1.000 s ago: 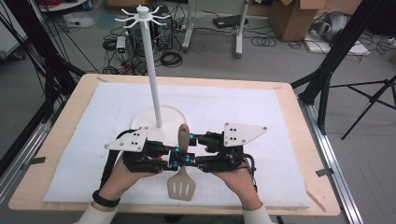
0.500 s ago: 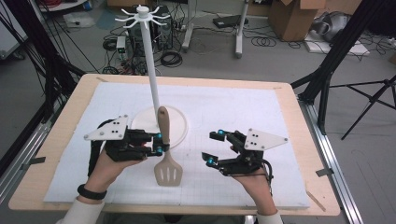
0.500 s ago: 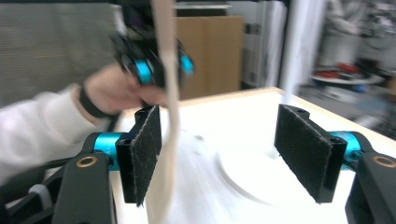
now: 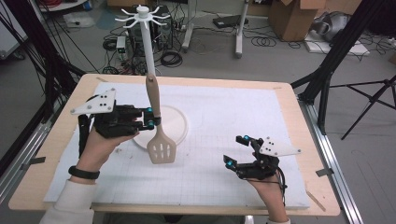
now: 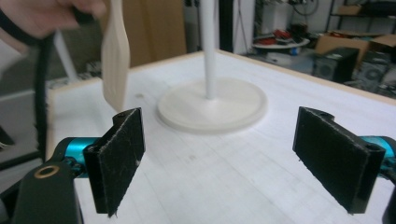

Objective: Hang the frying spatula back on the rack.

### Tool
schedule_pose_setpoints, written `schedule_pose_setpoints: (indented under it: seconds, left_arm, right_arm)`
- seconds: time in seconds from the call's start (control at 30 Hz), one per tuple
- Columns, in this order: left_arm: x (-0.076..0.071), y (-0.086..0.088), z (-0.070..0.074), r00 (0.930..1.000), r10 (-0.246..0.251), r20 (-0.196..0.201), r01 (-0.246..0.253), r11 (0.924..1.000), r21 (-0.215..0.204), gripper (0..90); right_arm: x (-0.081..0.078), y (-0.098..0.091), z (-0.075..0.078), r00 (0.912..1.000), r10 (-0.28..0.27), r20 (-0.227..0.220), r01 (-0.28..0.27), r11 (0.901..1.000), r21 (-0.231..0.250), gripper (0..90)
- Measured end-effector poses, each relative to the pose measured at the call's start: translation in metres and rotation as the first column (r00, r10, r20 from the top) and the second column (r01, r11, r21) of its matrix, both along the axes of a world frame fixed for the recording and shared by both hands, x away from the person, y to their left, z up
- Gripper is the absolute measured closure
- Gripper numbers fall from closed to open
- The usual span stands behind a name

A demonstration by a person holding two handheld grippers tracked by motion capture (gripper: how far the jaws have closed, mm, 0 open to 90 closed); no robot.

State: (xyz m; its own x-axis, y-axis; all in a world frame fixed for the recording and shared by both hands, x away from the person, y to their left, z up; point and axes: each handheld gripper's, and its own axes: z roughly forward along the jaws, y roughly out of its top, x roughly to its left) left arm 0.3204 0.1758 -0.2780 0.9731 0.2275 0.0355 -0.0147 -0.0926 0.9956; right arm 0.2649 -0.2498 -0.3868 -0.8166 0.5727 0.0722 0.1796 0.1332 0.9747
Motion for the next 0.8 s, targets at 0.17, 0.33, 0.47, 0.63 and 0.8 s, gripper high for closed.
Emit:
schedule_pose_setpoints:
  seconds: [0.17,0.33,0.47,0.63,0.8]
  left_arm:
    - [0.011,0.0,0.016,0.9999,0.013,-0.003,-0.013,0.9999,-0.003,78.5]
    - [0.023,0.003,0.029,0.9995,0.03,-0.011,-0.03,0.9995,-0.01,78.5]
    - [0.03,0.003,0.038,0.9991,0.038,-0.017,-0.038,0.9993,-0.003,78.5]
    - [0.037,0.004,0.043,0.9973,0.071,-0.022,-0.071,0.9975,0.001,78.5]
    - [0.045,0.006,0.045,0.9946,0.093,-0.045,-0.093,0.9956,0.003,78.5]
  right_arm:
    - [0.003,-0.005,-0.007,0.9989,-0.031,-0.036,0.029,0.9986,-0.044,14.9]
    - [0.004,-0.009,-0.008,0.9984,-0.044,-0.036,0.042,0.9979,-0.05,14.9]
    - [0.004,-0.01,-0.008,0.9988,-0.043,-0.023,0.042,0.998,-0.046,15.0]
    - [0.003,-0.011,-0.006,0.9985,-0.047,-0.029,0.046,0.9983,-0.037,15.0]
    - [0.003,-0.01,-0.007,0.9985,-0.044,-0.031,0.043,0.9984,-0.037,14.9]
